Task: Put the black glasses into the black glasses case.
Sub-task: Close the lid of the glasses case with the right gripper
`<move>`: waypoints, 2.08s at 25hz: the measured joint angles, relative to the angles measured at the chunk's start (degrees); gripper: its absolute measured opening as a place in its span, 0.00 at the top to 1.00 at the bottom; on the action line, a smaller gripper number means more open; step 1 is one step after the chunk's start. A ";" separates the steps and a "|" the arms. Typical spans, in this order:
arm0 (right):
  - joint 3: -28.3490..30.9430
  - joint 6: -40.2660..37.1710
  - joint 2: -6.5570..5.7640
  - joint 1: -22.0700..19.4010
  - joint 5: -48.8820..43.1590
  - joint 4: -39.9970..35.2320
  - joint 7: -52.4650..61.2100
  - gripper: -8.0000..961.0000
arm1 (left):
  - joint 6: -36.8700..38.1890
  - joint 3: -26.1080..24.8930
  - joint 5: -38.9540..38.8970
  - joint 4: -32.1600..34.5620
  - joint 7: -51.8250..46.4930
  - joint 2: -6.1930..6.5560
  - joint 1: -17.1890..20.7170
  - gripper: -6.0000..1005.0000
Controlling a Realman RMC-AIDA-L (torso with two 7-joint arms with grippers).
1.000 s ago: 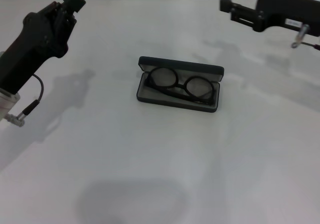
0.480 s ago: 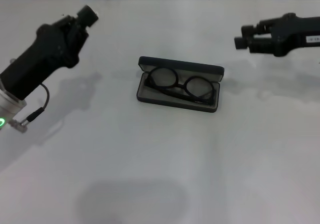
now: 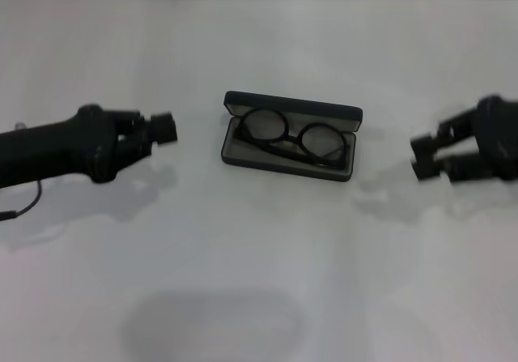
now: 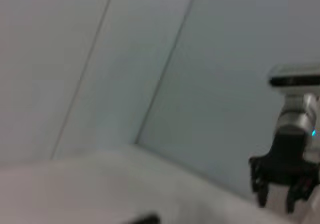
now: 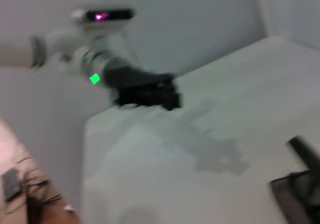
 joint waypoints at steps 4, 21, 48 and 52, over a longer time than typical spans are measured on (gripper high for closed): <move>1.07 -1.90 2.22 -3.39 -0.01 0.24 -4.75 0.64 | -0.81 -1.12 5.86 3.82 -6.81 0.14 -0.25 0.95; 9.22 3.49 6.26 -6.35 -0.62 4.96 -9.16 0.40 | -14.09 -5.25 10.73 2.70 -10.24 -2.11 -2.74 0.26; 18.67 11.06 8.16 -12.19 2.88 11.97 -20.72 0.40 | -33.08 -2.41 6.87 -3.86 -24.76 -11.53 -22.47 0.25; 20.04 11.30 8.55 -12.57 3.59 12.04 -21.84 0.40 | -39.67 1.49 7.30 -3.93 -27.56 -11.61 -24.07 0.43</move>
